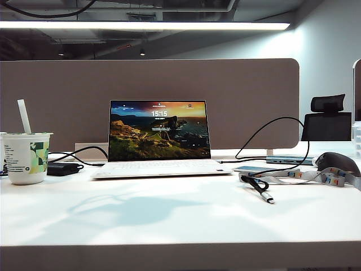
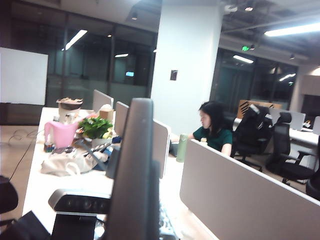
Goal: Pick up the black phone, pick up the charger plug, insert the charger plug into the phone's charging port, and finally place the connected phone back on the desk.
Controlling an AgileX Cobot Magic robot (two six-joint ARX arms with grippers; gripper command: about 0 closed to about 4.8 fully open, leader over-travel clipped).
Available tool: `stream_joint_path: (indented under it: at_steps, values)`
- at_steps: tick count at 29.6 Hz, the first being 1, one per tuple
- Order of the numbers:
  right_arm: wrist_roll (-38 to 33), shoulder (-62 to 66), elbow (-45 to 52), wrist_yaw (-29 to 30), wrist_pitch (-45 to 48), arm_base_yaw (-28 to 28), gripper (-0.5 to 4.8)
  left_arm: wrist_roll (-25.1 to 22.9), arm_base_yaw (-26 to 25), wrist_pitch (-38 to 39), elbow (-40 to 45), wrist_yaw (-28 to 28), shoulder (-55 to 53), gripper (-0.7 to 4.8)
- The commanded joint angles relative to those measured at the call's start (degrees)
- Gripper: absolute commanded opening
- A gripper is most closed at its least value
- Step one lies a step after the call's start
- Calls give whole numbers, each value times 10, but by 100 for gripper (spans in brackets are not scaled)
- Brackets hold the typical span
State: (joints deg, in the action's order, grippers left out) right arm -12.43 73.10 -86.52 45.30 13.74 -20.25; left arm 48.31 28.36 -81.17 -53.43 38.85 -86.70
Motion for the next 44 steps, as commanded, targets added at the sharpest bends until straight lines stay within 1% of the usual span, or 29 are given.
stream_joint_path:
  at_steps: [1,6,8,13,17,21,28,31,35,39,44]
  values:
    - [-44,1,-3,-29,68,-2,-5,24,3,-19,-1,-5,2,479]
    - [-98,17,-3,-54,135,-5,-5,76,4,-19,-2,-40,2,479]
    - [-120,24,-3,-60,157,-5,-5,89,6,-19,-7,-43,2,479]
    - [-182,46,-3,-77,212,-5,-5,96,11,-19,-28,-41,2,479]
    - [-235,61,-3,-79,254,-5,-5,107,15,-19,-45,-40,2,479]
    - [-282,72,-3,-74,257,-9,-5,109,15,-9,-62,-41,1,479]
    - [-298,78,-3,-41,254,-27,-5,108,15,18,-76,-42,1,479]
    - [-300,81,-3,-29,247,-31,-5,108,15,18,-78,-42,1,479]
    - [-300,85,-3,-28,234,-31,-5,108,15,17,-78,-47,1,479]
    - [-300,90,-3,-14,230,-31,-5,109,15,18,-78,-74,1,479]
    - [-297,94,-3,-10,206,-32,-5,108,15,11,-78,-74,2,479]
